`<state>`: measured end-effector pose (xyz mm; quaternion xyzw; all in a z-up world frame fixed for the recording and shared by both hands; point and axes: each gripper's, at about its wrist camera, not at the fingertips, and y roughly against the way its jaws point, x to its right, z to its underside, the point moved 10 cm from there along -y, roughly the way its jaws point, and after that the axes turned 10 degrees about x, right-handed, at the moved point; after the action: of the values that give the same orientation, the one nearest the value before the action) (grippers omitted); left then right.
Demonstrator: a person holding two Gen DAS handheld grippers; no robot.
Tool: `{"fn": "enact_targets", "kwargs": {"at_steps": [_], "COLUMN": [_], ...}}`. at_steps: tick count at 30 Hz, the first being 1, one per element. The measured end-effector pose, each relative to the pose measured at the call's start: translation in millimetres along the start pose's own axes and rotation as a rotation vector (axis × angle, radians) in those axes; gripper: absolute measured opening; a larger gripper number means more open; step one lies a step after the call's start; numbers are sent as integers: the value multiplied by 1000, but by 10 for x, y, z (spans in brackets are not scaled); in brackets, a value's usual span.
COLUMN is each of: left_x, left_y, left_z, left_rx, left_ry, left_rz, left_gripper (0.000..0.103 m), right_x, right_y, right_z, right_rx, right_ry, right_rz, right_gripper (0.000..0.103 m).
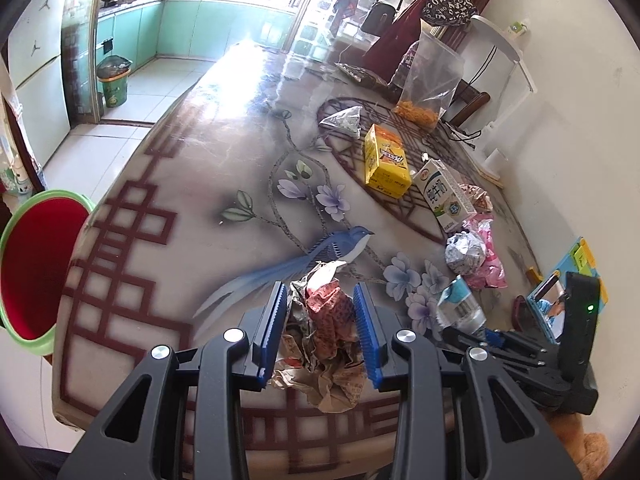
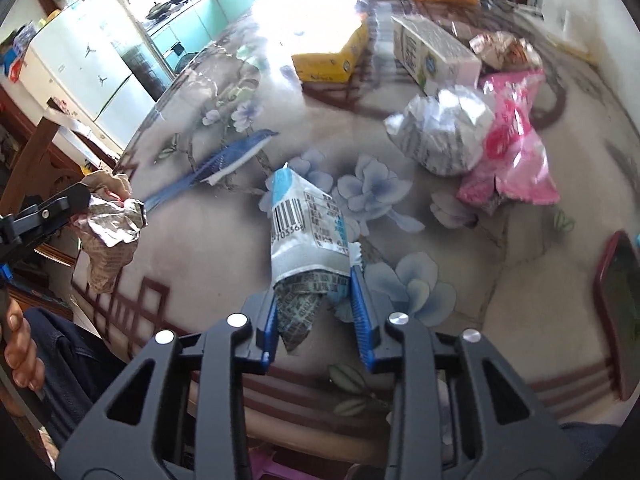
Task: Collect trash
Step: 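Carry the foil wrapper and white-blue wrapper toward the red bucket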
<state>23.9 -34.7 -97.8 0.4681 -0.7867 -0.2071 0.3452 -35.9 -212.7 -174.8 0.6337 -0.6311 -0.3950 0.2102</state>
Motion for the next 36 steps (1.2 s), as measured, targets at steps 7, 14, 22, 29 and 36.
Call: {"fn": "enact_targets", "kwargs": {"at_steps": [7, 14, 22, 29, 36], "left_x": [-236, -621, -1273, -1734, -1863], "left_y": [30, 185, 504, 686, 776], "left_z": [-14, -198, -358, -409, -526], "left_rx": [19, 76, 154, 199, 239], "left_ry": [12, 42, 118, 224, 206], "left_rz": [-33, -80, -171, -188, -183], "left_gripper": [32, 32, 32, 32, 32], "right_x": [-110, -327, -861, -1305, -1600], "right_y": [18, 8, -17, -124, -211], "right_z": [-99, -262, -550, -621, -697], "right_rx": [19, 39, 92, 84, 79], "right_ry": [32, 49, 152, 236, 273], "right_rz": [-16, -47, -88, -123, -150], "right_gripper": [22, 21, 21, 21, 21]}}
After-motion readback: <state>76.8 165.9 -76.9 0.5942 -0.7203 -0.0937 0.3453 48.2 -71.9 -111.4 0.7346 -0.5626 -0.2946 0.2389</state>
